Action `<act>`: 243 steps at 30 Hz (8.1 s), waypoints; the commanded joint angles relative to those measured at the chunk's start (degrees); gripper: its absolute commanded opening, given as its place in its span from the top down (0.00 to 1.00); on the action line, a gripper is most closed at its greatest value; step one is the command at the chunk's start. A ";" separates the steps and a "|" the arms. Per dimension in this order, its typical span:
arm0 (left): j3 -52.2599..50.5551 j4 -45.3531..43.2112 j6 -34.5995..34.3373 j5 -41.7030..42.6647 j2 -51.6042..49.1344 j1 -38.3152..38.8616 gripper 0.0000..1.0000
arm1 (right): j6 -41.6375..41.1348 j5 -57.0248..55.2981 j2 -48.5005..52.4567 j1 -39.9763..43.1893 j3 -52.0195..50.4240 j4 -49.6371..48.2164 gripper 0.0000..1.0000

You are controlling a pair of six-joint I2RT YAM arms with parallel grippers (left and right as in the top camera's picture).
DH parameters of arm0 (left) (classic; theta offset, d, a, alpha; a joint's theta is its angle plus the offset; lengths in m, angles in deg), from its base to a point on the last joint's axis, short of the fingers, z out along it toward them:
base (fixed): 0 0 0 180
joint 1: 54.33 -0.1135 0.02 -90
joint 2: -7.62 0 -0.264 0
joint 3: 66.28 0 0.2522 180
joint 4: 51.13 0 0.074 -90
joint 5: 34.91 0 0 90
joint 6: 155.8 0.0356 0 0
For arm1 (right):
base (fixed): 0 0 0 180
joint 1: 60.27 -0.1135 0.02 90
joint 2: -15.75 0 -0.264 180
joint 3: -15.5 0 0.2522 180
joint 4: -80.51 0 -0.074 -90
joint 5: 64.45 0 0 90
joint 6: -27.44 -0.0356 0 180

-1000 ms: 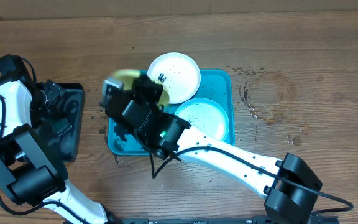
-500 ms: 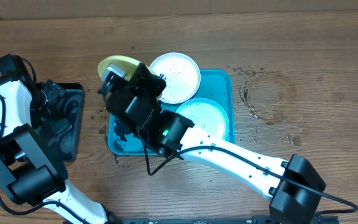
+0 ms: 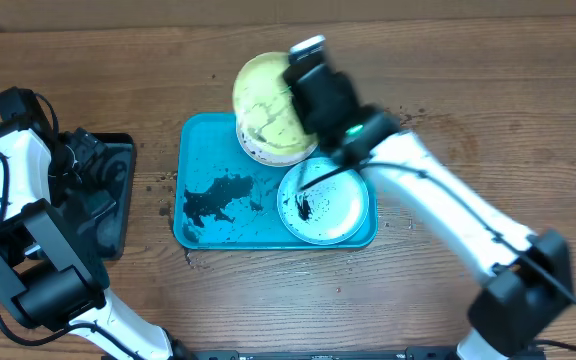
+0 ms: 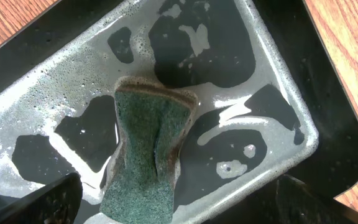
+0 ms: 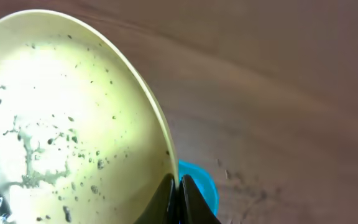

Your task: Clean dirty plates on tray and stack at the side

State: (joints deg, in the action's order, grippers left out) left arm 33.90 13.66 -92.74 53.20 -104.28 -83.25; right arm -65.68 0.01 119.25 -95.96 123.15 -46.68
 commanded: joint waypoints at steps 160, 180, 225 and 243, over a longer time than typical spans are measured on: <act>2.97 10.64 1.09 1.33 -0.66 -0.31 0.00 | -23.50 31.30 20.94 -3.48 2.86 0.33 0.96; -0.87 5.33 0.55 -0.26 -2.75 -0.83 0.00 | -23.50 29.03 23.89 -4.92 -0.98 -3.08 0.96; -0.22 -0.52 1.66 -5.01 -10.45 -1.11 0.85 | -23.45 29.03 25.20 -4.79 -0.98 -5.51 0.96; -0.04 -6.64 1.66 -10.97 -10.47 -1.11 0.00 | -23.45 29.03 25.20 -4.79 -0.98 -5.51 0.96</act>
State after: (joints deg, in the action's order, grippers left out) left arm 33.72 8.04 -91.12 43.67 -113.48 -84.22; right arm -89.33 29.65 143.31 -100.81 122.51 -52.04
